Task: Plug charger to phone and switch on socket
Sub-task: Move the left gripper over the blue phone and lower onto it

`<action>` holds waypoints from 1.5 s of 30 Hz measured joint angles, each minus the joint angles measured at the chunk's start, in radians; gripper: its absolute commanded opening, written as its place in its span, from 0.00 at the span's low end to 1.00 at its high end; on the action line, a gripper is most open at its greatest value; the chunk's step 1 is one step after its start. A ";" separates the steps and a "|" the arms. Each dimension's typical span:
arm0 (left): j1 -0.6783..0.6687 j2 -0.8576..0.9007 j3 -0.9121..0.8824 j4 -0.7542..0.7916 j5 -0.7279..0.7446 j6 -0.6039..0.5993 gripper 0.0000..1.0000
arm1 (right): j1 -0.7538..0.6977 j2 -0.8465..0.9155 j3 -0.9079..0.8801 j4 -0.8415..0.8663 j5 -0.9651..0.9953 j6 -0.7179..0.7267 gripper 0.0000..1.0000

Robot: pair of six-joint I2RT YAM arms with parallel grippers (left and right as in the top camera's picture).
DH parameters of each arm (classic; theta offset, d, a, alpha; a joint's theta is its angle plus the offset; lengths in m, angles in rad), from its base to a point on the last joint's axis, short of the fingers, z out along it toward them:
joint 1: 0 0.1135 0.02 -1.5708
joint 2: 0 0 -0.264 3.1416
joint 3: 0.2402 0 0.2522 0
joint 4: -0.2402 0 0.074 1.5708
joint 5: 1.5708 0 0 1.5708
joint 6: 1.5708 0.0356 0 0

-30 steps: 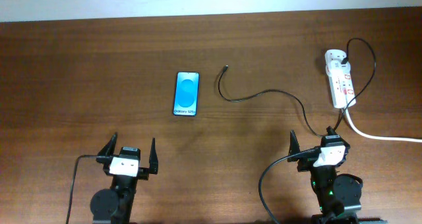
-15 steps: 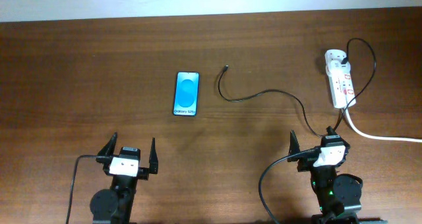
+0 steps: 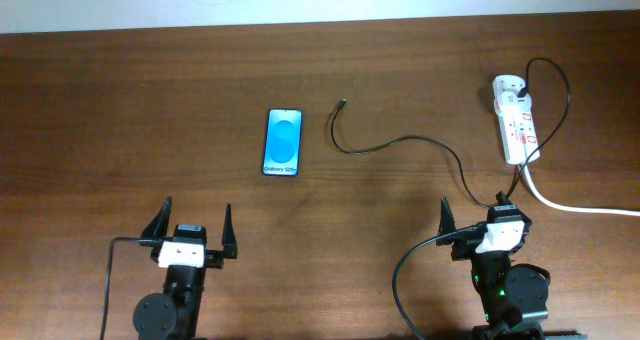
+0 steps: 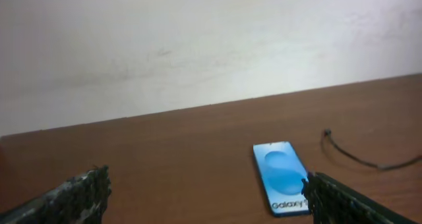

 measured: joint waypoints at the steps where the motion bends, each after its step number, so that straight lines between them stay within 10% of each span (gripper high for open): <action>1: 0.000 0.008 0.016 -0.001 0.000 -0.011 0.99 | 0.000 0.000 0.000 0.000 0.000 -0.001 0.98; 18: 0.000 0.706 0.610 -0.087 0.243 -0.054 0.99 | 0.000 0.252 0.431 -0.254 -0.020 0.045 0.98; 32: 0.000 1.455 1.515 -0.885 0.343 -0.055 0.99 | 0.000 0.938 1.271 -0.927 -0.077 0.054 0.98; 38: 0.000 1.544 1.564 -0.925 0.344 -0.055 0.99 | 0.000 1.168 1.458 -1.049 -0.112 0.055 0.98; 45: -0.007 1.562 1.569 -0.874 0.398 -0.093 0.74 | 0.000 1.277 1.458 -1.104 -0.237 0.056 0.98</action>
